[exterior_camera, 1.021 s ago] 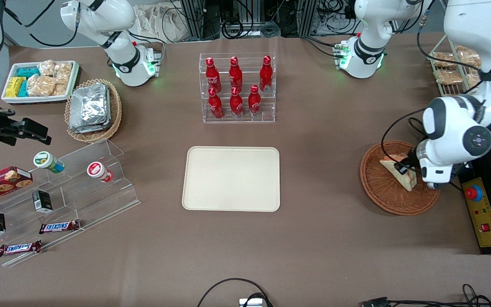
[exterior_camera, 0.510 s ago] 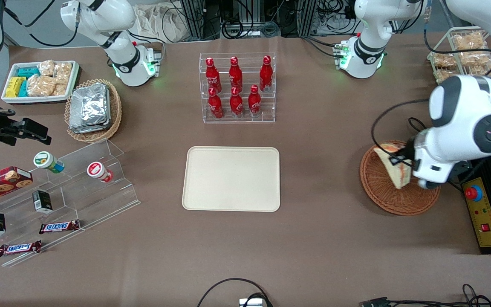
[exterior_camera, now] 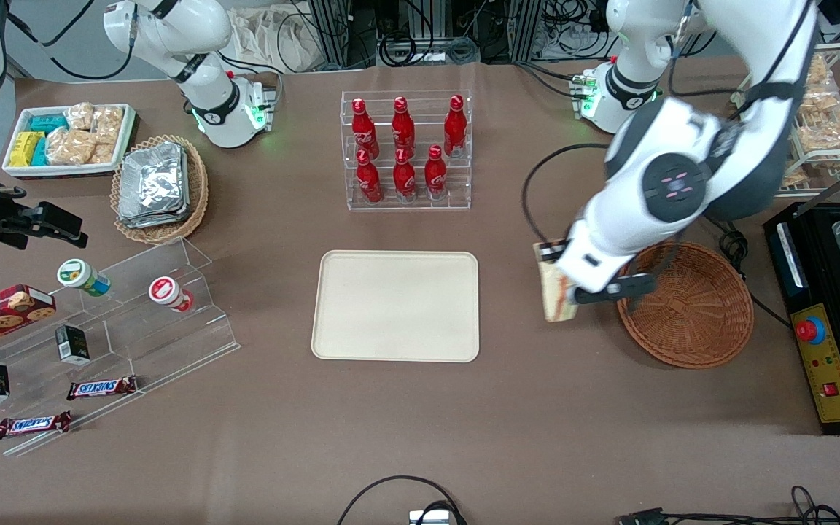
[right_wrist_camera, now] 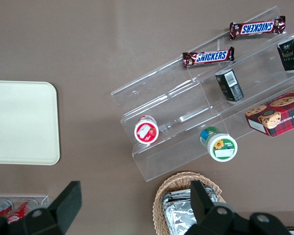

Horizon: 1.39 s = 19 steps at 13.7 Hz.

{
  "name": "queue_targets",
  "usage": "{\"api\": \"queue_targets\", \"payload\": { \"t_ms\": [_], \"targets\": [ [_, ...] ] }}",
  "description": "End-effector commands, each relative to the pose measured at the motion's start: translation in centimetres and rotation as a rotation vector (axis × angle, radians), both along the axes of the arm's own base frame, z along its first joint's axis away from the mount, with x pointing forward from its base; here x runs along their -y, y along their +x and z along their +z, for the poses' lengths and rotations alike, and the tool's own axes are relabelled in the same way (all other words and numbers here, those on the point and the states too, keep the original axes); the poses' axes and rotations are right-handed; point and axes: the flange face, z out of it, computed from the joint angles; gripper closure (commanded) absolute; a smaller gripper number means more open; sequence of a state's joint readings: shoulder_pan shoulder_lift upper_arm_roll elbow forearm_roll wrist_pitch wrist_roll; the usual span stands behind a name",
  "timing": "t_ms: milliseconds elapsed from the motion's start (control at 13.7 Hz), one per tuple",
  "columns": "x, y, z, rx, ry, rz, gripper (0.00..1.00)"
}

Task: Place sandwich from basket to tray
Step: 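Carry the held sandwich with the left gripper over to the cream tray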

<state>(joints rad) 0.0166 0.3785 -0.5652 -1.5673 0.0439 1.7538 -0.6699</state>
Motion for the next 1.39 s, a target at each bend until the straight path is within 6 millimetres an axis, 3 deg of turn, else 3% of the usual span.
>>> {"api": "queue_targets", "payload": {
  "t_ms": [0, 292, 510, 656, 729, 802, 875, 948, 1167, 1312],
  "targets": [
    [6.6, 0.6, -4.3, -0.001, 0.008, -0.059, 1.0],
    [13.7, 0.5, -12.1, 0.052, -0.012, -0.095, 1.0],
    [17.3, -0.4, -17.0, 0.057, 0.042, -0.098, 1.0],
    [17.8, -0.5, -18.4, 0.069, 0.056, -0.097, 1.0],
    [17.8, -0.6, -18.8, 0.064, 0.058, -0.093, 0.89],
    [17.9, -0.8, -19.2, 0.059, 0.061, -0.09, 0.68],
    [17.9, -0.8, -19.4, 0.057, 0.066, -0.077, 0.3],
    [17.8, -0.9, -19.6, 0.057, 0.072, -0.078, 0.0],
    [17.5, -0.6, -18.8, 0.064, 0.071, -0.071, 0.0],
    [16.8, 0.1, -16.7, 0.082, 0.069, -0.052, 0.0]
  ]
}}
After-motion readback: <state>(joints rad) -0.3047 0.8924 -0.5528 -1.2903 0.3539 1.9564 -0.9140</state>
